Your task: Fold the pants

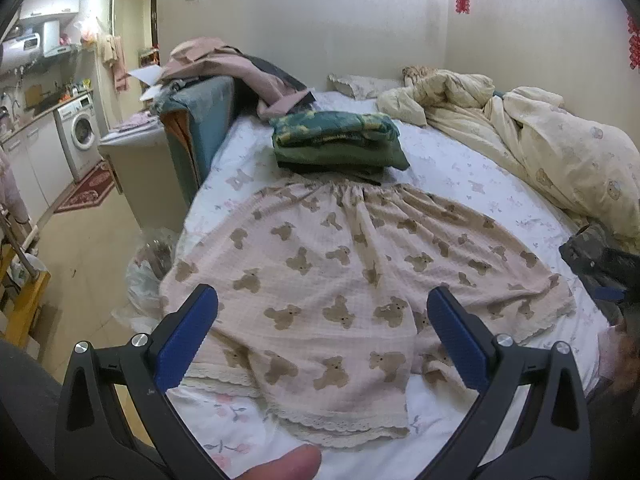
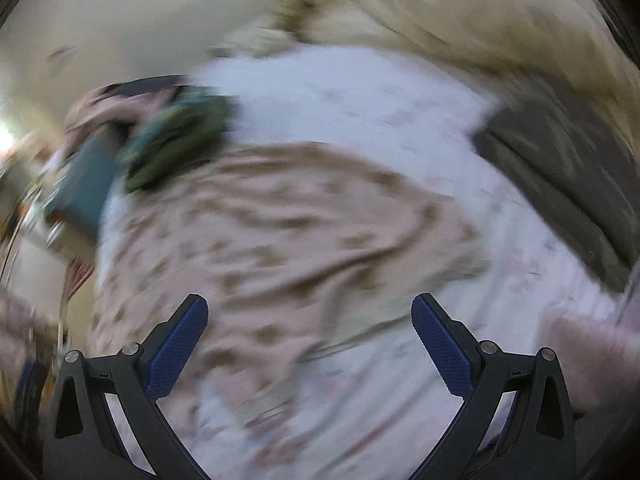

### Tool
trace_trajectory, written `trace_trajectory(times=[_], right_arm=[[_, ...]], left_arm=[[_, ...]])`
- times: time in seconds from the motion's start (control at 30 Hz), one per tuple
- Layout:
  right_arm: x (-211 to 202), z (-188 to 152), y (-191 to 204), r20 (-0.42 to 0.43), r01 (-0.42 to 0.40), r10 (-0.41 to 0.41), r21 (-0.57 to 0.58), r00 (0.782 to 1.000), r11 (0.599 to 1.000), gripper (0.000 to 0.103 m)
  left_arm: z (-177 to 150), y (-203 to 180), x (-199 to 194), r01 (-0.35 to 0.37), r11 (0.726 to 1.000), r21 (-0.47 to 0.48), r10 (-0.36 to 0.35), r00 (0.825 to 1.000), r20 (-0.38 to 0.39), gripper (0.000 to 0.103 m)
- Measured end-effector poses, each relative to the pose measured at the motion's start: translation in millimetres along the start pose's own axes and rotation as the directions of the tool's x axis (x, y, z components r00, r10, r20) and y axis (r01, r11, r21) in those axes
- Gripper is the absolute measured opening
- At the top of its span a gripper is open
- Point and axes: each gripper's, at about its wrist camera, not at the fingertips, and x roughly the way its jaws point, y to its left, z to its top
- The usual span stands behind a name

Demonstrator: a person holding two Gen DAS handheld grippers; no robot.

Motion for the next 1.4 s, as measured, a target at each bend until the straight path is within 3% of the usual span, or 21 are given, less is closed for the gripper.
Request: trace_trajectory(times=[0.17, 0.3, 0.4, 0.43, 0.47, 0.57, 0.73, 0.87, 0.97, 1.1, 1.3, 1.4], right_arm=[[44, 33, -66, -0.119, 0.160, -0.140, 0.170, 0.983, 0.972, 0.089], [76, 41, -80, -0.194, 0.250, -0.218, 0.162, 0.957, 0.955, 0.088], [95, 40, -80, -0.234, 0.258, -0.219, 0.147, 0.947, 0.955, 0.075], [99, 39, -79, -0.246, 0.236, -0.197, 0.145, 0.949, 0.961, 0.061], [100, 39, -76, -0.251, 0.218, -0.180, 0.133, 0.951, 0.967, 0.038], [85, 41, -70, -0.205, 0.197, -0.171, 0.116, 0.964, 0.973, 0.006], [37, 36, -55, -0.107, 0.084, -0.071, 0.130, 0.992, 0.988, 0.004], [23, 30, -60, -0.071, -0.005, 0.020, 0.206, 0.997, 0.979, 0.004], [26, 31, -51, -0.058, -0.049, 0.062, 0.196, 0.996, 0.979, 0.004], [26, 31, -30, -0.041, -0.137, 0.145, 0.155, 0.989, 0.978, 0.004], [36, 18, -12, -0.100, -0.242, 0.257, 0.140, 0.961, 0.960, 0.004], [44, 5, -1, -0.164, -0.266, 0.284, 0.122, 0.945, 0.956, 0.004]], left_arm=[[1, 1, 15, 0.010, 1.000, -0.030, -0.012, 0.998, -0.056, 0.103], [0, 6, 24, 0.001, 0.999, -0.052, -0.006, 0.995, -0.095, 0.103], [-1, 10, 30, 0.000, 0.998, -0.068, -0.008, 0.992, -0.128, 0.103], [-2, 11, 31, 0.000, 0.997, -0.072, -0.010, 0.991, -0.135, 0.103], [-2, 12, 33, 0.000, 0.997, -0.076, -0.011, 0.990, -0.142, 0.103], [-1, 12, 38, -0.005, 0.997, -0.072, -0.007, 0.986, -0.165, 0.103], [11, 10, 52, 0.016, 0.998, -0.068, -0.032, 0.970, -0.241, 0.103], [42, -8, 78, 0.051, 0.998, -0.043, -0.061, 0.959, -0.276, 0.103], [73, -32, 114, 0.080, 0.997, -0.011, -0.080, 0.945, -0.316, 0.103], [113, -72, 176, 0.101, 0.995, 0.001, -0.094, 0.922, -0.376, 0.103], [158, -141, 269, 0.128, 0.992, 0.008, -0.113, 0.901, -0.418, 0.098], [172, -172, 323, 0.149, 0.988, -0.043, -0.152, 0.868, -0.474, 0.089]])
